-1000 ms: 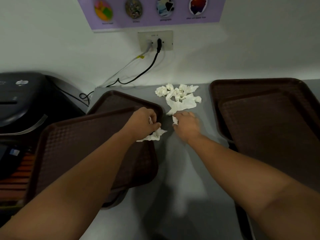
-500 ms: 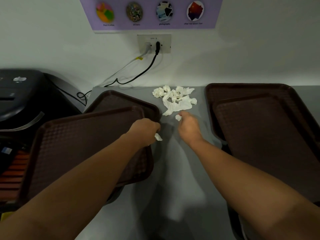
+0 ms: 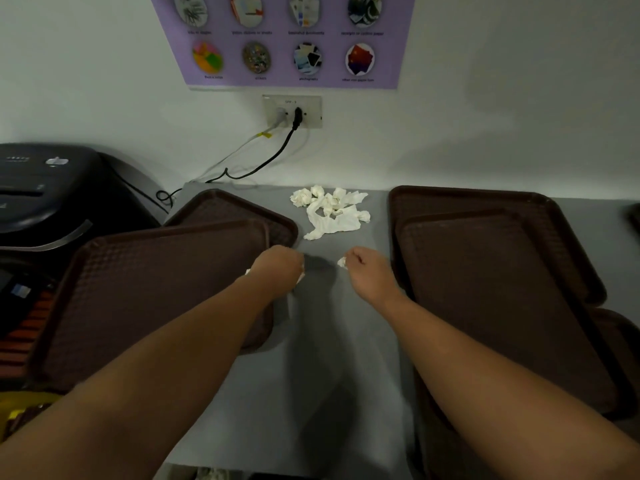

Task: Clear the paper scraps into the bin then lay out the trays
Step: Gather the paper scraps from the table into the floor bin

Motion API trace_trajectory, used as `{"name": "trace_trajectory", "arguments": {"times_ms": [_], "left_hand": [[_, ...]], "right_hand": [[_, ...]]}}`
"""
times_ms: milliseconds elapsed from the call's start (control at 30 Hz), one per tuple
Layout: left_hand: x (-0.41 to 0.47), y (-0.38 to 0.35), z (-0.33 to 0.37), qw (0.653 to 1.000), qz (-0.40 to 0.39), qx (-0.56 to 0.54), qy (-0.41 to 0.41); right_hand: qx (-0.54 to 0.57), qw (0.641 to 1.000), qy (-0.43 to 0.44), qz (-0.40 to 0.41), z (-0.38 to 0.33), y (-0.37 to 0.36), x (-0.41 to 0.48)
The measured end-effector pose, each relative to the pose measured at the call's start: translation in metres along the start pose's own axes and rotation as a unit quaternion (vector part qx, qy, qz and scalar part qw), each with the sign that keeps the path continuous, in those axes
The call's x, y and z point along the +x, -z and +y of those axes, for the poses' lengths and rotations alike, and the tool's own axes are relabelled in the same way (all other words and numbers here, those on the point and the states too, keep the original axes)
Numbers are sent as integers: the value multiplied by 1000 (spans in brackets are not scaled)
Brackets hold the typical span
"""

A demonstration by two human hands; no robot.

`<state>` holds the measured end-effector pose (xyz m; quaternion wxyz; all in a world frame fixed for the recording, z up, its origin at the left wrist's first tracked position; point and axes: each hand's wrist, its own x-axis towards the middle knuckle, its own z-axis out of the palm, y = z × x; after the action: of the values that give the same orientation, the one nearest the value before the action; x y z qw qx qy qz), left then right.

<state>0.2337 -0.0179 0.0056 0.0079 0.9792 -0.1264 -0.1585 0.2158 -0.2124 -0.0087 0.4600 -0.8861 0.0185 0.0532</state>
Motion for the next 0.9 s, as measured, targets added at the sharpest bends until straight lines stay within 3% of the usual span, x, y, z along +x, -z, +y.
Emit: {"name": "trace_trajectory", "arguments": {"times_ms": [67,167,333,433,767,900], "left_hand": [[-7,6,7,988,75,-130,31],[-23,21,16,944,156,-272,101],[-69,34,26,852,203,-438,202],[-111,30,26,765,237,-549,238],[-285,-48,-8,640,334,-552,418],[-348,-96,-17,577,351,-543,499]], "right_hand": [[24,999,-8,-20,3,11,-5],[39,998,-13,-44,2,23,-11],[43,996,21,-81,-11,26,-24],[43,990,48,-127,-26,12,-38],[30,922,150,-355,-83,-109,-138],[2,892,145,-428,-88,-165,-197]]}}
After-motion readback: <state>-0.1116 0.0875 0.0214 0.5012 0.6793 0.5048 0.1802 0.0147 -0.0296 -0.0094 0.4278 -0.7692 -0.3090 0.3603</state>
